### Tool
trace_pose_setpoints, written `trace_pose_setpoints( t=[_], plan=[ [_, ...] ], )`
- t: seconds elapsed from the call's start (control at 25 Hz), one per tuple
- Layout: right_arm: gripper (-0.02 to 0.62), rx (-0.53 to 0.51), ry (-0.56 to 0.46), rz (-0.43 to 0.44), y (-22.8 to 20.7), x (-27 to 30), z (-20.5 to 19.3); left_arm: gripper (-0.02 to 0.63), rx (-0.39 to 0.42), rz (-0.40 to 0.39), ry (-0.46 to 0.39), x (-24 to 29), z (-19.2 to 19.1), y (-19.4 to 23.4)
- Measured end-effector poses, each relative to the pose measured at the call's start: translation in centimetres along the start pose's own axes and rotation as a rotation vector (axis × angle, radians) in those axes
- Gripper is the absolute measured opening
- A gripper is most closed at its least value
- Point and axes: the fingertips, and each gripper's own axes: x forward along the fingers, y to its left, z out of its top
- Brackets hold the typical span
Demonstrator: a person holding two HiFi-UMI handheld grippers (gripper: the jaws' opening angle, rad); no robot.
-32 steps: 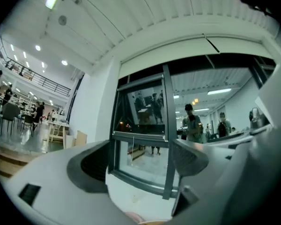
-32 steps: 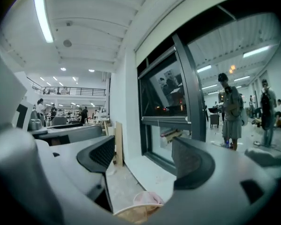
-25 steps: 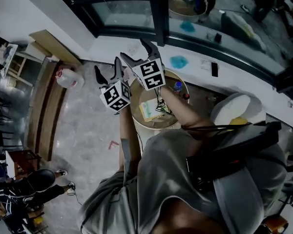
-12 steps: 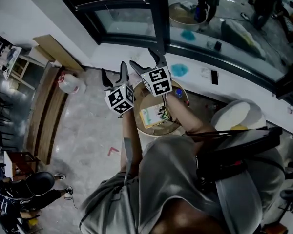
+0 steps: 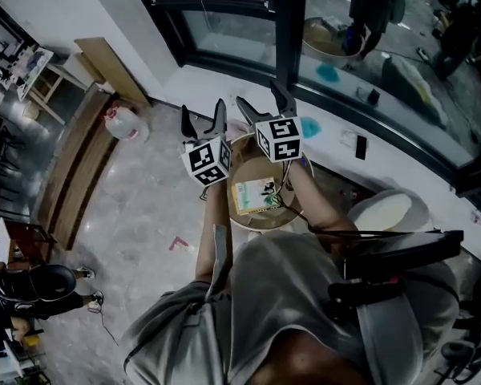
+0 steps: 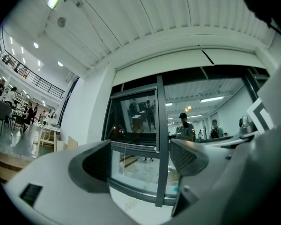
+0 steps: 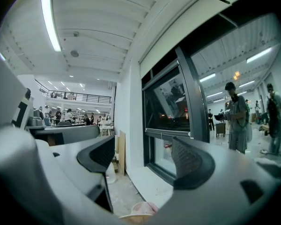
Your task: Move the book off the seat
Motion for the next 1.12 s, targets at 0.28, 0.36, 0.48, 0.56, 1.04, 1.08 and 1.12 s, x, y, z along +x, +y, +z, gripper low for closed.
trace_pose_setpoints(
  t=[0.28,0.36,0.48,0.56,1.04,1.08,1.12],
  plan=[
    [0.387,-0.009,0.016,0.043,1.1,0.9,-0.4,0.397,-0.016,0.024,-0.016,-0.2,0.3,1.0],
    [0.243,-0.017,0.04,0.034,1.0,1.0,-0.9,0.397,-0.019,0.031,-0.017,-0.1,0.3,1.4],
    [0.05,-0.011,0.049,0.02,0.8,1.1,-1.0,0.397,-0.01,0.04,-0.013,-0.1,0.4,2.1],
    [0.048,-0.017,0.047,0.026,1.0,1.3,-0.8,0.397,-0.006,0.044,-0.01,0.0,0.4,2.5],
    [0.015,-0.034,0.005,0.049,1.6,2.3,0.1,0.013,0.021,-0.051,0.029,0.8,-0.1,0.6],
    [0.015,-0.033,0.004,0.05,1.6,2.3,0.2,0.012,0.013,-0.058,0.028,0.9,0.0,0.6],
    [0.015,-0.033,0.004,0.05,1.6,2.4,0.2,0.012,0.008,-0.064,0.027,0.9,0.1,0.6]
  ],
)
